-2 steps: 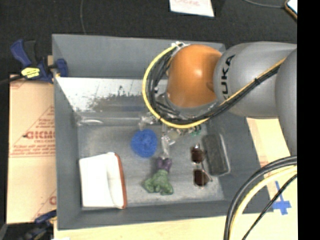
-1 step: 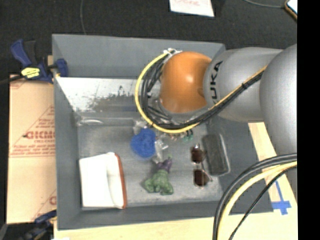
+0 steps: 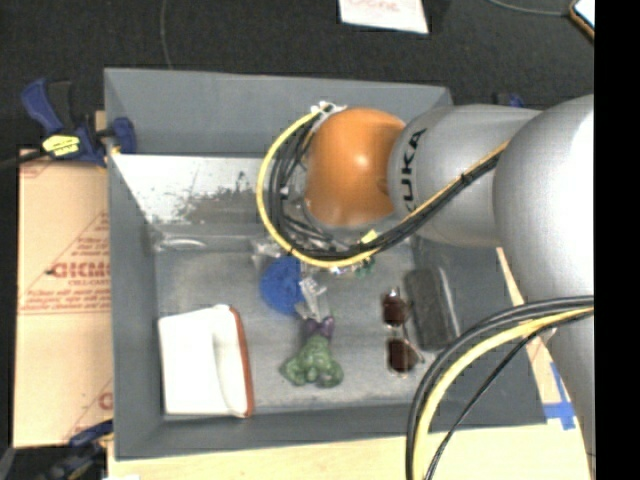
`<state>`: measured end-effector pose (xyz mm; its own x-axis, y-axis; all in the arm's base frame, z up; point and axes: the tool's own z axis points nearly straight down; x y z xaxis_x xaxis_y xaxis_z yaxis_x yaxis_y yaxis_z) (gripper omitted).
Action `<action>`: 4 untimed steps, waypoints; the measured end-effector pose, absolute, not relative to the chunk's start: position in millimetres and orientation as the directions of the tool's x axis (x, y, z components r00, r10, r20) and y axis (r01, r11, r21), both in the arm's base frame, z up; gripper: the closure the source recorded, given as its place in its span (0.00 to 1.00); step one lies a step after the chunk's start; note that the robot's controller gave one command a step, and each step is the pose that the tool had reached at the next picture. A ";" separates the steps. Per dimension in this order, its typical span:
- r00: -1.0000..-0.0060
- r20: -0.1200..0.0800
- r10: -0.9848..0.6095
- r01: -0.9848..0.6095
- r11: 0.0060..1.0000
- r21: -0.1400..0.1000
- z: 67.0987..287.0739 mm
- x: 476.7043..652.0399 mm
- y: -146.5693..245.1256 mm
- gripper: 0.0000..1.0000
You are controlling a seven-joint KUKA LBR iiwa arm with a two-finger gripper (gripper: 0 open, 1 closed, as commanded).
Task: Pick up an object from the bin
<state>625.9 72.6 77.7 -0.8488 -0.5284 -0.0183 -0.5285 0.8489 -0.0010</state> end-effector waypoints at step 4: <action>-0.850 -0.024 -0.526 -0.526 0.851 -0.003 89.6 617.9 59.9 1.00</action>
Offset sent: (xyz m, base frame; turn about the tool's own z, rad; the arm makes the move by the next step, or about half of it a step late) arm 0.0000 0.0000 0.0000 0.0000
